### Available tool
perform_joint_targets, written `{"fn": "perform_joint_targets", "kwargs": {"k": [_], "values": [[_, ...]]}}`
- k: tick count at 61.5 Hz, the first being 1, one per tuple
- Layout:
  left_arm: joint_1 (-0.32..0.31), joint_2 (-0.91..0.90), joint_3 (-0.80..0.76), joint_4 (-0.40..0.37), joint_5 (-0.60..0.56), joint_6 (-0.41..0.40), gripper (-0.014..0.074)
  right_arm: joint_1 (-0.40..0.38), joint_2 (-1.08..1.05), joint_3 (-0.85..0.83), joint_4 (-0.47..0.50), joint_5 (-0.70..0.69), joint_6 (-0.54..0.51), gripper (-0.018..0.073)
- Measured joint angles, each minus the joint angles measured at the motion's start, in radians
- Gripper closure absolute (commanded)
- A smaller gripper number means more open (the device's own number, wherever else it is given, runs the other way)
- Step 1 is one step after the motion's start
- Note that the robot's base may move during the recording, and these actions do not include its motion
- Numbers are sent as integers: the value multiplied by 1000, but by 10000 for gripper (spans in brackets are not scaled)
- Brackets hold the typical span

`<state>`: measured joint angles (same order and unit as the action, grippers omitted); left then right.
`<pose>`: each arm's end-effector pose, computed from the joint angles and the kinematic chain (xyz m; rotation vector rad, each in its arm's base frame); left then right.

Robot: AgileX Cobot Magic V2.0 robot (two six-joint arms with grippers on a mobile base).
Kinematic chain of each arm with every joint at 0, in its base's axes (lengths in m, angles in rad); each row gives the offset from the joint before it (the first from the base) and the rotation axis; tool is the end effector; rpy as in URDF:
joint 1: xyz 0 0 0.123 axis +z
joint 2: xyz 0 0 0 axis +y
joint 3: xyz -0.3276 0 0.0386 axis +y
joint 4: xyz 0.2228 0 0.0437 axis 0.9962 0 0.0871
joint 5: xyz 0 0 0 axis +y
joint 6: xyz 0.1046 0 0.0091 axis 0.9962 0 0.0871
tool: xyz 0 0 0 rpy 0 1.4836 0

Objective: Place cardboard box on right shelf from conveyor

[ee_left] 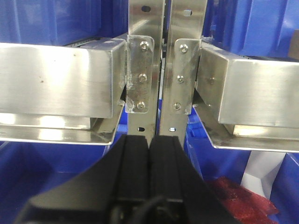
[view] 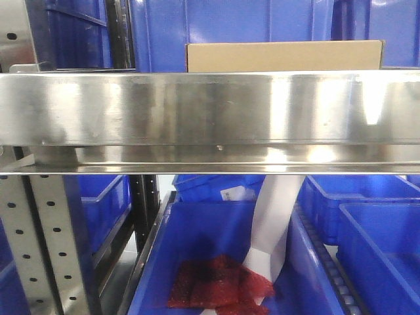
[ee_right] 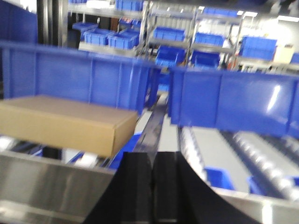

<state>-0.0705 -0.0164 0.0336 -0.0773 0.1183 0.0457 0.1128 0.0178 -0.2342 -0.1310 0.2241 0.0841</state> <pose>0.0001 -0.0010 0.1910 0.0390 1.6190 -0.0857 -0.0136 -0.0046 0.2664 -0.0930 1.4867 0.0342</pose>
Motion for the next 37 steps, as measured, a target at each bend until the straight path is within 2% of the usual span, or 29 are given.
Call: {"fn": "perform_joint_targets", "kwargs": {"k": [6, 17, 37], "values": [[0, 0, 0, 0, 0, 0, 713, -33, 0, 72, 94, -55, -45, 503], [0, 0, 0, 0, 0, 0, 713, -124, 0, 196, 177, -171, -71, 503], [0, 0, 0, 0, 0, 0, 713, -140, -27, 264, 198, -212, -73, 503]]}}
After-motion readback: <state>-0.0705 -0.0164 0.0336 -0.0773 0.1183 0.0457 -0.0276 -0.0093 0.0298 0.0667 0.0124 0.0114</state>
